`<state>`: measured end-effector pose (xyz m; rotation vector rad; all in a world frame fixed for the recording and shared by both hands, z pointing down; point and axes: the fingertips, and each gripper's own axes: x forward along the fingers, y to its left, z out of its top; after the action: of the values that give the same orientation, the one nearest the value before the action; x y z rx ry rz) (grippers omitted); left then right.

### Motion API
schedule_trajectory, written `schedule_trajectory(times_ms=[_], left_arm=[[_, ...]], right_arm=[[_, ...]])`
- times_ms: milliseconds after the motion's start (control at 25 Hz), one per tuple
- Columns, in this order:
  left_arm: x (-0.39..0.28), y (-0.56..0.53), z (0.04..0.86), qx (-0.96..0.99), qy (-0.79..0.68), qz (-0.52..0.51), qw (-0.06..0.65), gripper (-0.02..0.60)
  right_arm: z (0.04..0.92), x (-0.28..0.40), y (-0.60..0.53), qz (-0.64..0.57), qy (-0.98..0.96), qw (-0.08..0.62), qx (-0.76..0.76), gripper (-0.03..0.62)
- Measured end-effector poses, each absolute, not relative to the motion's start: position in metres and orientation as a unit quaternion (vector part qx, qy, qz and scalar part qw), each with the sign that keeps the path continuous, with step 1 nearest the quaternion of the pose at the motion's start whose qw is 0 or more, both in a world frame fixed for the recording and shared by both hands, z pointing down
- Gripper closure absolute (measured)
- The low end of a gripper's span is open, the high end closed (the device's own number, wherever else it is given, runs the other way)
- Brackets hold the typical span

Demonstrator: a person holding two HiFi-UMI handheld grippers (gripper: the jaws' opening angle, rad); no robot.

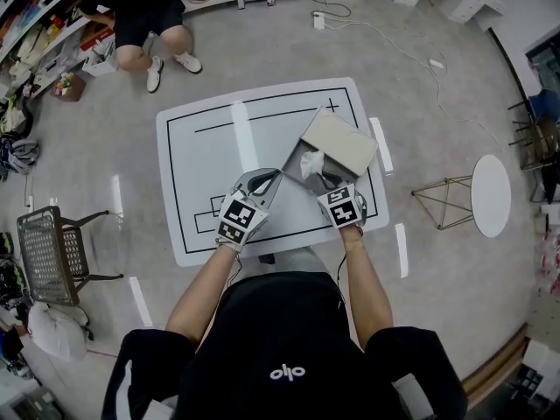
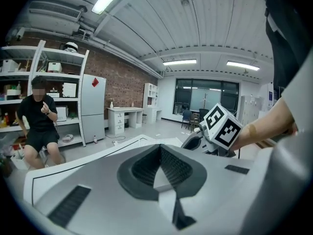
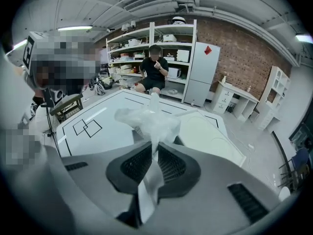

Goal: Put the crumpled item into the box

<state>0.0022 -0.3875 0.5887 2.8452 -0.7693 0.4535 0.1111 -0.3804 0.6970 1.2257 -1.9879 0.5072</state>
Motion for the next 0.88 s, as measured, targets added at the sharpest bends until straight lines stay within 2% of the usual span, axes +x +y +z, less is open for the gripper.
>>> schedule_trajectory(times_ms=[880], left_arm=[[0.003,-0.426,0.63,0.942,-0.265,0.17,0.117,0.574]], right_arm=[[0.793,0.11,-0.422,0.249,-0.758,0.45,0.401,0.548]])
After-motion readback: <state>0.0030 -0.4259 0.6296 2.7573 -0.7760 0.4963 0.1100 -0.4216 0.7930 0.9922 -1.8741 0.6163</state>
